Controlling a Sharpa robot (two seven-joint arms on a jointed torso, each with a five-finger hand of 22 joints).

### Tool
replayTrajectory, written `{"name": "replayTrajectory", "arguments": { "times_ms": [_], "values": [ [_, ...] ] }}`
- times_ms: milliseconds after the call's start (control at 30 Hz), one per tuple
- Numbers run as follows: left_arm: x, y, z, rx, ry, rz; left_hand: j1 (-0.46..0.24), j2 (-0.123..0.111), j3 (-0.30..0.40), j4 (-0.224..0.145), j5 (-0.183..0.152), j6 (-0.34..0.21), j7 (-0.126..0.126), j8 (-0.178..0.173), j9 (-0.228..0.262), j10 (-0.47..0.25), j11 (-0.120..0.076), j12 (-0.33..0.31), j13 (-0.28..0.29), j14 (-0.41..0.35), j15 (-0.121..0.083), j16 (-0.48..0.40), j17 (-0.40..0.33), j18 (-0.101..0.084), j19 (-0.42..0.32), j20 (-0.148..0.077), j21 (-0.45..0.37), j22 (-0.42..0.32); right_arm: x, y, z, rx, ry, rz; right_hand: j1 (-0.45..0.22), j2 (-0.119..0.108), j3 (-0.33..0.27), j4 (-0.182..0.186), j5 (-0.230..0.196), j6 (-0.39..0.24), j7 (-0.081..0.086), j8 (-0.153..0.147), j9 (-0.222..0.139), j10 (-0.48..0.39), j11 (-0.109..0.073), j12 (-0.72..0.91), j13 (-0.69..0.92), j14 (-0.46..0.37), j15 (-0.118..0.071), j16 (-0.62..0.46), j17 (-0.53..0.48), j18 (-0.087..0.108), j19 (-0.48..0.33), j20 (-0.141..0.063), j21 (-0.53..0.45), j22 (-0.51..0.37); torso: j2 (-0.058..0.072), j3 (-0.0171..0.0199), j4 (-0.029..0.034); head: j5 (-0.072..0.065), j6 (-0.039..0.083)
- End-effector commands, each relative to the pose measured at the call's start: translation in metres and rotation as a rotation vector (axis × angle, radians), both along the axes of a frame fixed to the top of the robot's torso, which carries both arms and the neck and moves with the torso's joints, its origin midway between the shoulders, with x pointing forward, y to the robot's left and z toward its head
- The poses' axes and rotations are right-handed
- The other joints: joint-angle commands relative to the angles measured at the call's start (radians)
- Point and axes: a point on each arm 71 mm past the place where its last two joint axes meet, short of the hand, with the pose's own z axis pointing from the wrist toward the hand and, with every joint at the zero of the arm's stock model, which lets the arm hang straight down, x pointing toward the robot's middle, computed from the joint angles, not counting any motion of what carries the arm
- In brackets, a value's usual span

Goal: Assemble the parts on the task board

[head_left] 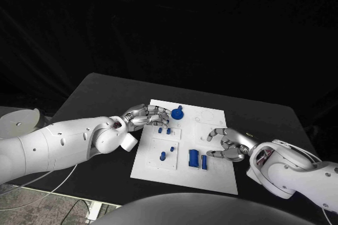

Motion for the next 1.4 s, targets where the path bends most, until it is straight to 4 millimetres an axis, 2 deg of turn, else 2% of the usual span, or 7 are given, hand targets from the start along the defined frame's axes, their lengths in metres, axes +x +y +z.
{"name": "replayTrajectory", "arguments": {
  "times_ms": [33, 200, 400, 633, 867, 1167, 1400],
  "values": [
    [-0.001, -0.002, 0.001, -0.02, -0.005, -0.008, 0.004, -0.002, 0.005, -0.001, 0.003, -0.002, 0.006, -0.003, -0.001, 0.001, 0.008, -0.004, -0.001, 0.001, 0.005, 0.005, -0.001, 0.012, 0.001, 0.003, -0.006, 0.002, -0.004, 0.006, 0.0, -0.096, -0.139, 0.124, 0.021, -0.002, 0.0, -0.009, -0.035, 0.021, 0.002, 0.019, -0.006, 0.009, 0.004, -0.001, 0.114, 0.042, 0.005, -0.004, -0.002, 0.007, -0.005, 0.002, -0.001, 0.162, 0.001, -0.0002, -0.0004, 0.0, 0.0],
    [-0.001, -0.001, 0.001, -0.02, -0.003, -0.009, 0.004, -0.002, 0.005, -0.001, 0.003, -0.001, 0.005, -0.003, -0.001, 0.001, 0.008, -0.004, -0.001, 0.001, 0.005, 0.005, -0.001, 0.012, 0.001, 0.003, -0.006, 0.002, -0.009, 0.009, -0.006, -0.137, -0.175, 0.151, 0.023, -0.016, -0.011, 0.003, -0.132, 0.04, 0.0, 0.088, 0.008, 0.018, 0.002, 0.008, 0.125, 0.043, 0.006, -0.006, -0.003, 0.007, -0.004, 0.001, -0.001, 0.163, 0.001, -0.0001, -0.0003, 0.0, 0.0],
    [-0.001, -0.002, 0.001, -0.021, -0.002, -0.011, 0.004, -0.002, 0.006, -0.002, 0.003, -0.001, 0.005, -0.003, -0.001, 0.001, 0.008, -0.004, -0.001, 0.002, 0.005, 0.005, -0.001, 0.011, 0.002, 0.003, -0.006, 0.002, -0.012, 0.011, -0.013, -0.174, -0.168, 0.154, 0.006, -0.037, -0.021, 0.036, -0.185, 0.019, -0.001, 0.157, 0.035, 0.02, 0.003, 0.012, 0.128, 0.042, 0.004, -0.009, -0.008, 0.007, -0.006, 0.002, -0.009, 0.161, 0.001, 0.0, -0.0003, -0.001, 0.0],
    [-0.002, -0.002, 0.001, -0.021, -0.001, -0.012, 0.004, -0.002, 0.006, -0.002, 0.003, -0.001, 0.005, -0.002, -0.001, 0.002, 0.008, -0.004, -0.001, 0.002, 0.006, 0.005, -0.001, 0.011, 0.002, 0.003, -0.006, 0.002, -0.013, 0.012, -0.02, -0.203, -0.142, 0.15, -0.003, -0.047, -0.021, 0.067, -0.213, 0.004, -0.001, 0.21, 0.053, 0.017, 0.004, 0.011, 0.124, 0.042, 0.005, -0.012, -0.011, 0.009, -0.008, 0.002, -0.018, 0.159, 0.001, 0.0002, 0.0, -0.001, 0.0],
    [-0.002, -0.002, 0.001, -0.021, 0.001, -0.013, 0.004, -0.002, 0.006, -0.002, 0.003, -0.001, 0.005, -0.002, -0.001, 0.002, 0.008, -0.004, -0.001, 0.002, 0.006, 0.005, -0.001, 0.011, 0.002, 0.003, -0.006, 0.002, -0.015, 0.013, -0.024, -0.207, -0.119, 0.153, -0.004, -0.04, -0.014, 0.085, -0.2, 0.021, -0.003, 0.253, 0.063, 0.019, 0.003, 0.014, 0.128, 0.043, 0.005, -0.01, -0.007, 0.009, -0.007, 0.002, -0.017, 0.16, 0.001, -0.0003, -0.0004, -0.001, 0.0],
    [-0.002, -0.002, 0.0, -0.02, 0.004, -0.014, 0.005, -0.003, 0.007, -0.003, 0.004, -0.001, 0.005, -0.002, -0.002, 0.003, 0.009, -0.004, -0.002, 0.002, 0.006, 0.005, -0.001, 0.011, 0.002, 0.003, -0.006, 0.003, -0.016, 0.015, -0.027, -0.194, -0.1, 0.154, -0.017, -0.027, -0.013, 0.1, -0.18, 0.029, -0.002, 0.256, 0.053, 0.023, 0.004, 0.018, 0.133, 0.045, 0.006, -0.007, 0.001, 0.008, -0.004, 0.002, -0.012, 0.161, 0.001, -0.0001, -0.0004, -0.003, 0.0],
    [-0.002, -0.002, 0.0, -0.02, 0.005, -0.015, 0.005, -0.003, 0.007, -0.003, 0.005, 0.0, 0.005, -0.002, -0.002, 0.003, 0.009, -0.004, -0.002, 0.002, 0.006, 0.006, -0.001, 0.011, 0.002, 0.003, -0.006, 0.003, -0.016, 0.017, -0.029, -0.188, -0.085, 0.159, -0.019, -0.011, -0.012, 0.107, -0.158, 0.035, 0.008, 0.187, -0.014, 0.024, 0.012, 0.02, 0.134, 0.045, 0.012, -0.005, 0.004, 0.007, -0.003, 0.007, -0.011, 0.162, 0.001, -0.0003, 0.0001, -0.004, 0.0]
  ]
}}
